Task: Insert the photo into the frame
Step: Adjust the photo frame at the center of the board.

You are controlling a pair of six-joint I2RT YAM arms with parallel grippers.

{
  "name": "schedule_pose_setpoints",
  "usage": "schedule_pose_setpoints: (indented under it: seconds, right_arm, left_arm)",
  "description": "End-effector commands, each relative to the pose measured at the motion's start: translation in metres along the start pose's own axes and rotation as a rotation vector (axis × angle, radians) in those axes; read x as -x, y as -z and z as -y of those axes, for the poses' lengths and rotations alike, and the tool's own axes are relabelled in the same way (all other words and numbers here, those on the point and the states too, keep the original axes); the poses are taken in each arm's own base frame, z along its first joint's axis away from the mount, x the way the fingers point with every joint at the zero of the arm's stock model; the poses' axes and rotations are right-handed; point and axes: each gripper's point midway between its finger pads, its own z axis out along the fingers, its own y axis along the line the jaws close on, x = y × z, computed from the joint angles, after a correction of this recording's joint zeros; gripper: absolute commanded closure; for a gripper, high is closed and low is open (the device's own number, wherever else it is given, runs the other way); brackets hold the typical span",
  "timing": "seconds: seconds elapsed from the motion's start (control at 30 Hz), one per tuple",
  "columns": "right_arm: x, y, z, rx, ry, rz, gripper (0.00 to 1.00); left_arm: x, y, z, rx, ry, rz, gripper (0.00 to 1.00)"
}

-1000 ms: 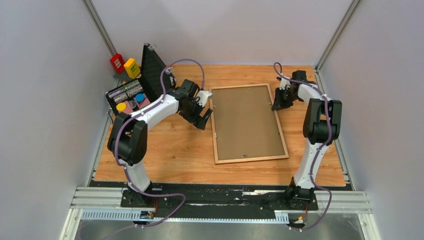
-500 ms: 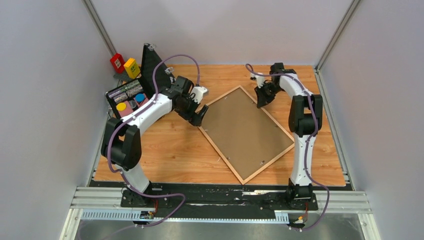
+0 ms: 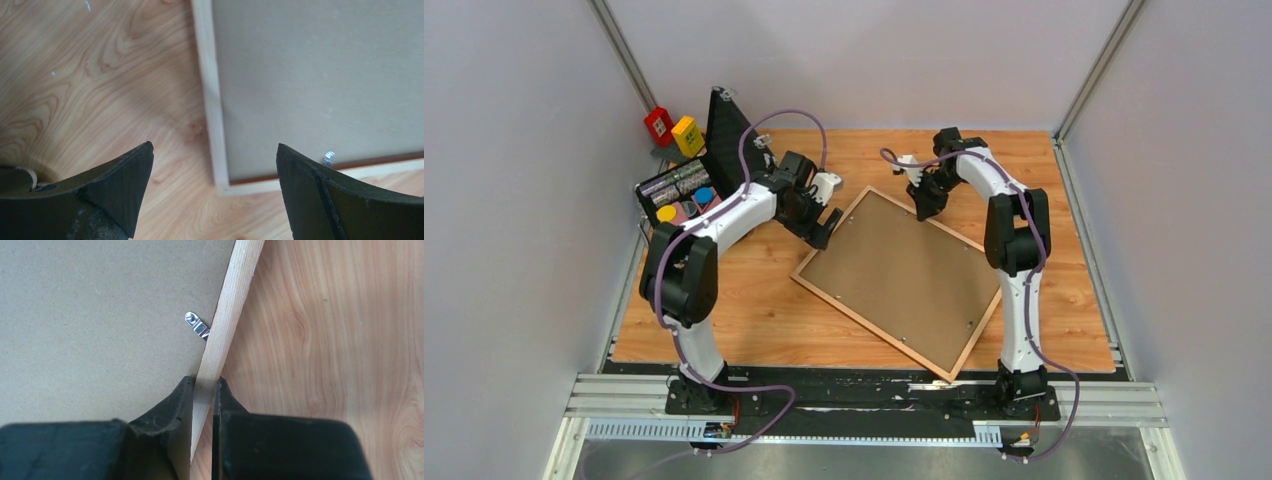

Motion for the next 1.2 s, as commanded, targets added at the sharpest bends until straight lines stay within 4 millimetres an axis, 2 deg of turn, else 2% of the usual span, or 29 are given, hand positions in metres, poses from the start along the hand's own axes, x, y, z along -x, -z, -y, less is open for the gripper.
schedule_pose_setpoints:
  seconds: [0.0, 0.17, 0.4, 0.6, 0.9, 1.17]
  right_arm:
    - [0.012, -0.001, 0.008, 0.006, 0.163, 0.054, 1.00]
    - [0.017, -0.005, -0.008, 0.039, 0.116, 0.102, 1.00]
    - [0.026, -0.005, -0.014, 0.008, 0.091, 0.137, 1.00]
    - [0.037, -0.005, -0.018, -0.009, 0.000, 0.175, 1.00]
    - [0.031, -0.007, -0.031, -0.047, -0.101, 0.200, 1.00]
    - [0.038, 0.001, -0.032, -0.086, -0.141, 0.222, 1.00]
  left_arm:
    - [0.027, -0.016, -0.018, 0.056, 0.036, 0.049, 0.00]
    - [0.040, -0.036, -0.020, 0.043, 0.099, 0.052, 0.00]
    - [0.058, -0.046, -0.013, 0.041, 0.109, 0.070, 0.00]
    - [0.065, -0.049, -0.017, 0.072, 0.163, 0.102, 0.00]
    - [0.078, -0.050, -0.019, 0.097, 0.158, 0.129, 0.00]
    - [0.076, -0.066, -0.015, 0.098, 0.153, 0.081, 0.01]
